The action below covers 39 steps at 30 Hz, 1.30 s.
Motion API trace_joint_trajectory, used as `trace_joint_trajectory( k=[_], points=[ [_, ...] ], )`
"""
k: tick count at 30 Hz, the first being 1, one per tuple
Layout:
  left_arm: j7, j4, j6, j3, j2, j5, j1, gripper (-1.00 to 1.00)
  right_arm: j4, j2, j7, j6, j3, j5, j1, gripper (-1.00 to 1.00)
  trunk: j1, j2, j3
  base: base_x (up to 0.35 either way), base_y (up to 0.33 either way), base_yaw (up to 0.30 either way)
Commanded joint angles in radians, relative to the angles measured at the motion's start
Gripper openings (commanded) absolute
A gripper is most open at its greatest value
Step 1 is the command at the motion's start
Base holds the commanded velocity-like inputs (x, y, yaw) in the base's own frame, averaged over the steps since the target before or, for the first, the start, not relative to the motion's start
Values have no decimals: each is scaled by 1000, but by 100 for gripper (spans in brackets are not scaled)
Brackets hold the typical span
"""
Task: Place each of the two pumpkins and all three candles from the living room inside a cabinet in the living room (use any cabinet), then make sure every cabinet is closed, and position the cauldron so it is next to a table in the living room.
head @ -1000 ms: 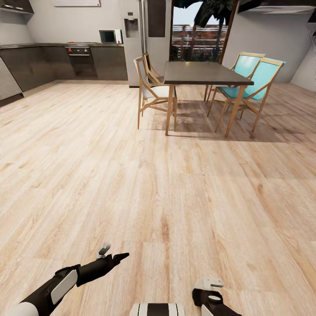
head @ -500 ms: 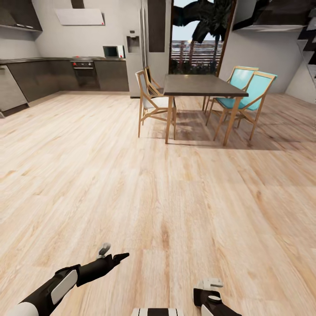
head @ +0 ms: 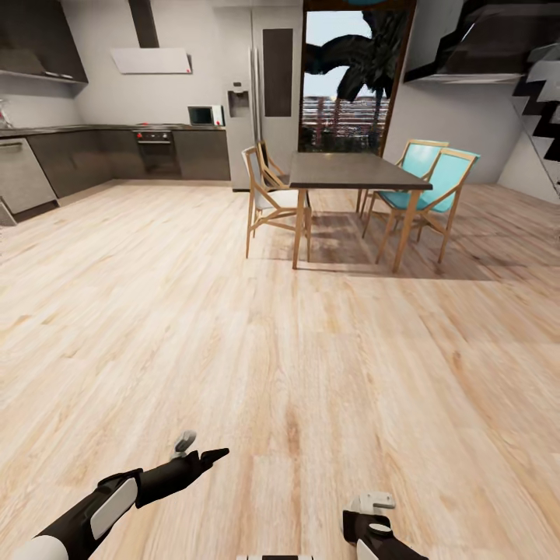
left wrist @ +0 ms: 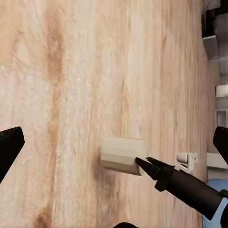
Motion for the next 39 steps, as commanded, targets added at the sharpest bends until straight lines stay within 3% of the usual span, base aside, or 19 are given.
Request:
trace_joint_trajectory(
  k=[1,39],
  points=[
    [0,0,8,-4,1,10,-1,100,-1,0,-7,0,8,-9,0,-100,-1,0,3,0,0,0],
    [4,0,8,-4,1,7,-1,100,-15,-2,6,-17,8,-10,0,-100,-18,9,150,0,0,2]
  ],
)
